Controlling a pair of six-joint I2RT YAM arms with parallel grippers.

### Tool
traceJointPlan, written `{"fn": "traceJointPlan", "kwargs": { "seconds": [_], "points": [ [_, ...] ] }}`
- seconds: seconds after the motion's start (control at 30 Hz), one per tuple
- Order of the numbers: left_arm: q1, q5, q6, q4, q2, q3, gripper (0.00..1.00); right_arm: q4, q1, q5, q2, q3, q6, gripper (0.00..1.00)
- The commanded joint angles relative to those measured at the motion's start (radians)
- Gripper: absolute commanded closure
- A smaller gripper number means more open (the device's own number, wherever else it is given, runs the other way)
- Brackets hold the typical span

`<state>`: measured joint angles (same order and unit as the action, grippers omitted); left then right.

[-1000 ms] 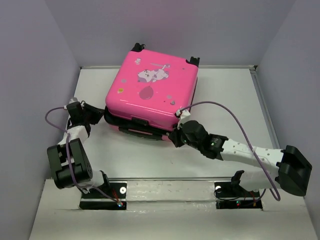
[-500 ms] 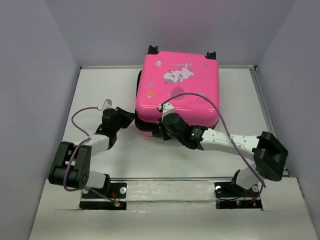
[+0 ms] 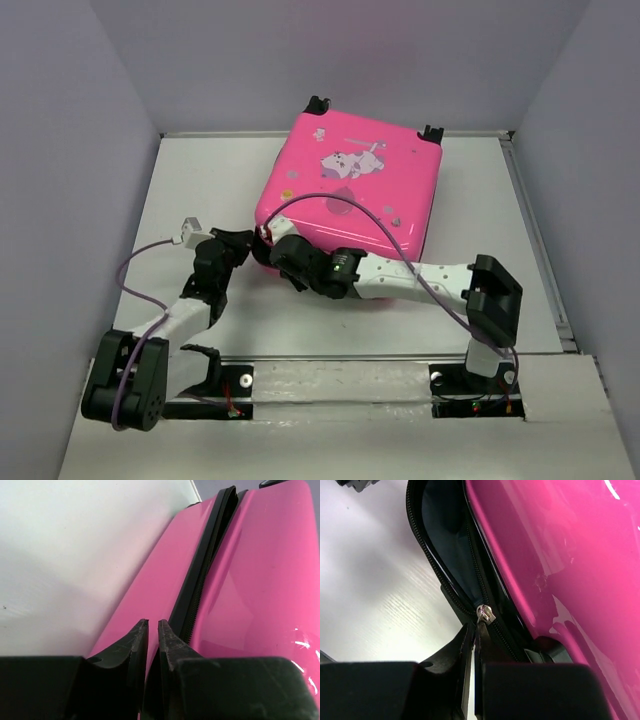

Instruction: Pack the luggage

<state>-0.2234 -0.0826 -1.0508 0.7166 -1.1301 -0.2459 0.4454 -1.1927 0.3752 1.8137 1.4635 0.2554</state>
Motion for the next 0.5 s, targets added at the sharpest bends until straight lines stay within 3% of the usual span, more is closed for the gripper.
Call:
{"fn": "traceJointPlan", "kwargs": {
  "seconds": [0.0,0.03,0.1,0.13,0.2,0.27,0.33,0.37,0.4,0.47],
  "points": [
    [-0.139,0.325,0.053,-0.109,0.059,0.008,0.74,-0.361,-0.12,-0.276,-0.144,-0.125,0.048,0.92],
    [-0.134,0.311,0.063,-0.121,0.067,0.002,0.73,-0.341,-0.12,-0.234,-0.192,-0.162,0.054,0.81],
    [-0.125,0.308,0.081,-0.149,0.082,-0.015,0.73,-0.265,-0.12,-0.164,-0.275,-0.207,0.061,0.48],
    [-0.12,0.297,0.095,-0.175,0.098,-0.03,0.73,-0.185,-0.111,-0.112,-0.36,-0.23,0.067,0.26],
    [-0.12,0.284,0.106,-0.192,0.113,-0.038,0.72,-0.133,-0.09,-0.07,-0.454,-0.245,0.064,0.1],
    [-0.119,0.276,0.12,-0.21,0.125,-0.043,0.72,-0.094,0.019,-0.03,-0.595,-0.262,0.056,0.08],
    [-0.12,0.277,0.132,-0.215,0.122,-0.044,0.71,-0.088,0.17,-0.091,-0.698,-0.279,0.05,0.06],
    [-0.12,0.277,0.135,-0.217,0.121,-0.044,0.71,-0.089,0.261,-0.113,-0.718,-0.282,0.047,0.06],
    [-0.12,0.285,0.137,-0.217,0.121,-0.043,0.71,-0.089,0.436,-0.11,-0.731,-0.282,0.038,0.04],
    [-0.12,0.296,0.14,-0.217,0.124,-0.043,0.71,-0.083,0.624,-0.094,-0.732,-0.281,0.031,0.02]
  ]
}}
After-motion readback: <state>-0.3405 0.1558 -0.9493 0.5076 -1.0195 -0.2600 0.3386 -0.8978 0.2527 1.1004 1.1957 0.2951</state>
